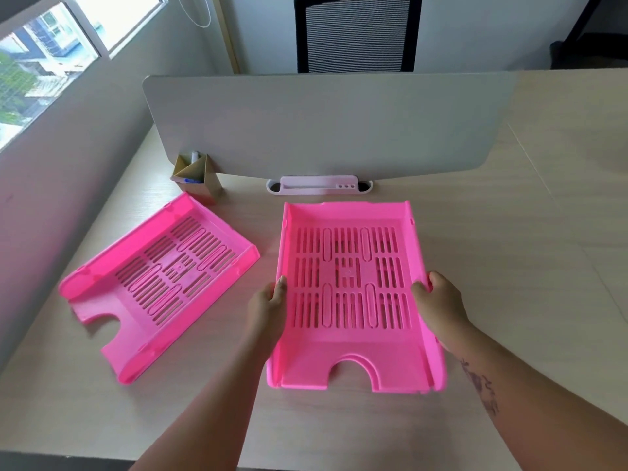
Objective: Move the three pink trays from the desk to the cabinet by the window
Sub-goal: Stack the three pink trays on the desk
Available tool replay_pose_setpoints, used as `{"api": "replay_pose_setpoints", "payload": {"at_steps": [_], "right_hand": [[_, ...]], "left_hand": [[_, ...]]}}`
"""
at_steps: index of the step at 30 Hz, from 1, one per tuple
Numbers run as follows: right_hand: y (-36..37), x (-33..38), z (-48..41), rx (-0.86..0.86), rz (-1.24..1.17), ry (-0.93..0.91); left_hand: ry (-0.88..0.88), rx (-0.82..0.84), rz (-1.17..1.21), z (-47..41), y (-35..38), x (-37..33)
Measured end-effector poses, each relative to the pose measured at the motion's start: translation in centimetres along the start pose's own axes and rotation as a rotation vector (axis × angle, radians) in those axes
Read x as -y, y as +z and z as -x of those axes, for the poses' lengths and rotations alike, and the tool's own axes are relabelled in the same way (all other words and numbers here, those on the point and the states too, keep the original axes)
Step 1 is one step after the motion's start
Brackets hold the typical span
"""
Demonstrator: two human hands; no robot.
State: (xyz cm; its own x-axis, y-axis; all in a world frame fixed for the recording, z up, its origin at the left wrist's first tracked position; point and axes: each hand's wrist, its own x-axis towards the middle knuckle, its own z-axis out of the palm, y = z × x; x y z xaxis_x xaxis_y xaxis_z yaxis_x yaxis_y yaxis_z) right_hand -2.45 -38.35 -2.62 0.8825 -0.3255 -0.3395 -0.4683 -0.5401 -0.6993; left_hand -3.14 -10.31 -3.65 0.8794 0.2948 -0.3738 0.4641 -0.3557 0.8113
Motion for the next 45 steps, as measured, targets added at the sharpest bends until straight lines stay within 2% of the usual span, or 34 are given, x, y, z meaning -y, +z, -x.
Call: {"api": "replay_pose_setpoints", "payload": {"at_steps": [3,8,11,15,19,22,26,34,40,45], "right_hand": [[-1.4,1.9,-0.8,-0.04,0.047,-0.024],[-1.1,11.0,-1.7,-0.115,0.015,-0.367],[2.7,16.1,-0.4,-0.005,-0.068,-0.454],[9.4,22.0,2.5,0.137,-0.132,-0.402],[15.7,25.8,5.5,0.252,-0.096,-0.431],[19.8,26.2,6.8,0.283,-0.053,-0.364],[24.2,25.1,7.7,0.195,-0.039,-0.168],[28.6,21.5,8.0,0.115,-0.07,0.146],[30.9,20.7,7.3,0.171,-0.174,0.251],[32.2,20.3,6.6,0.139,-0.272,0.298]], "left_hand": [[0.028,-0.033,-0.043,0.4,-0.8,-1.7],[0.165,-0.241,-0.177,-0.8,-6.0,-4.2],[0.177,-0.329,-0.194,-1.4,-10.7,-4.1],[0.188,-0.385,-0.301,-2.2,-17.5,-2.6],[0.129,-0.448,-0.435,-4.9,-24.7,0.1],[0.109,-0.403,-0.441,-7.7,-29.2,2.4],[0.123,-0.344,-0.482,-11.3,-32.7,5.0],[0.096,-0.193,-0.663,-17.3,-33.5,8.1],[0.108,-0.134,-0.715,-19.6,-33.2,9.4],[0.085,-0.172,-0.641,-20.8,-33.4,10.0]]}}
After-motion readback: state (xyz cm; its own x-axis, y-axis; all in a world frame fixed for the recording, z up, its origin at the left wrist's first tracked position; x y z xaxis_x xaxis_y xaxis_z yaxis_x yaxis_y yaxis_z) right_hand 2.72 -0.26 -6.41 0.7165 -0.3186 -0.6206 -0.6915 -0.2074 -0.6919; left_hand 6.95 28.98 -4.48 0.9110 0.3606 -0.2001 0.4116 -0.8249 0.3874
